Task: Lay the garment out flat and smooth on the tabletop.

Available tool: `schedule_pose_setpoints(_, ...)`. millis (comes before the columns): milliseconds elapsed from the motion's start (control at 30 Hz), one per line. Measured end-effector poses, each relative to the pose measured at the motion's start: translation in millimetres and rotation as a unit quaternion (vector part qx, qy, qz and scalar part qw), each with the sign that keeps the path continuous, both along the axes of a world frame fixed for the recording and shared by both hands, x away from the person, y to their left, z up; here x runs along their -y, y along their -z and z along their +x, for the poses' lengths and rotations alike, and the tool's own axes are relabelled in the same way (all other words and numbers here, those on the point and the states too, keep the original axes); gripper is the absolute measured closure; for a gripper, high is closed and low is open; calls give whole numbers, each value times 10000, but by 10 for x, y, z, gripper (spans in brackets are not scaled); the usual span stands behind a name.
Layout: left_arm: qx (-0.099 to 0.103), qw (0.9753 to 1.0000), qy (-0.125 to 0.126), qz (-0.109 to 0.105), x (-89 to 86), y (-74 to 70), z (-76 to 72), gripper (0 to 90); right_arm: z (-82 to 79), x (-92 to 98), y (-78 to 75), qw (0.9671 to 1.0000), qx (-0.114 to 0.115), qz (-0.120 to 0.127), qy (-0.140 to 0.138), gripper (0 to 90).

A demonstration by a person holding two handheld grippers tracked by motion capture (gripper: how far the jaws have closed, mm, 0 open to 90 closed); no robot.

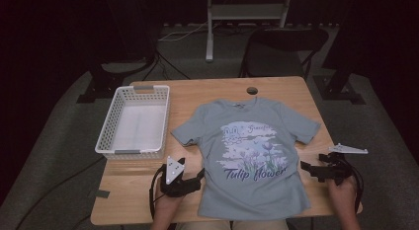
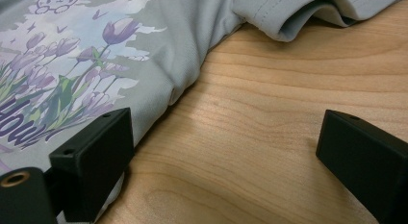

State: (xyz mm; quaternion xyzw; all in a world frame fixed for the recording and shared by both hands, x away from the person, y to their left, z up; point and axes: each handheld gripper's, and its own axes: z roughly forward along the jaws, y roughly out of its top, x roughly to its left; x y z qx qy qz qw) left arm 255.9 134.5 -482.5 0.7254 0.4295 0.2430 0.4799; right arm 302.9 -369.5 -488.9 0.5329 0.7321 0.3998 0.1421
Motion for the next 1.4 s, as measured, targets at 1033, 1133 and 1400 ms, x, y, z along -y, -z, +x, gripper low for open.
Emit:
schedule_pose_setpoints(1033, 995, 9943, -167, -345, -467, 18, -279, 214, -6, -29, 2, 9999, 27, -168, 24, 54)
schedule_pose_setpoints(1133, 1109, 9931, -179, -341, -461, 21, -294, 215, -6, -34, 1, 9998, 25, -193, 12, 54)
schedule_pose_setpoints(1400, 1147, 9922, -82, -473, -474, 27, -301, 164, -6, -43, -1, 9997, 32, -242, 17, 54)
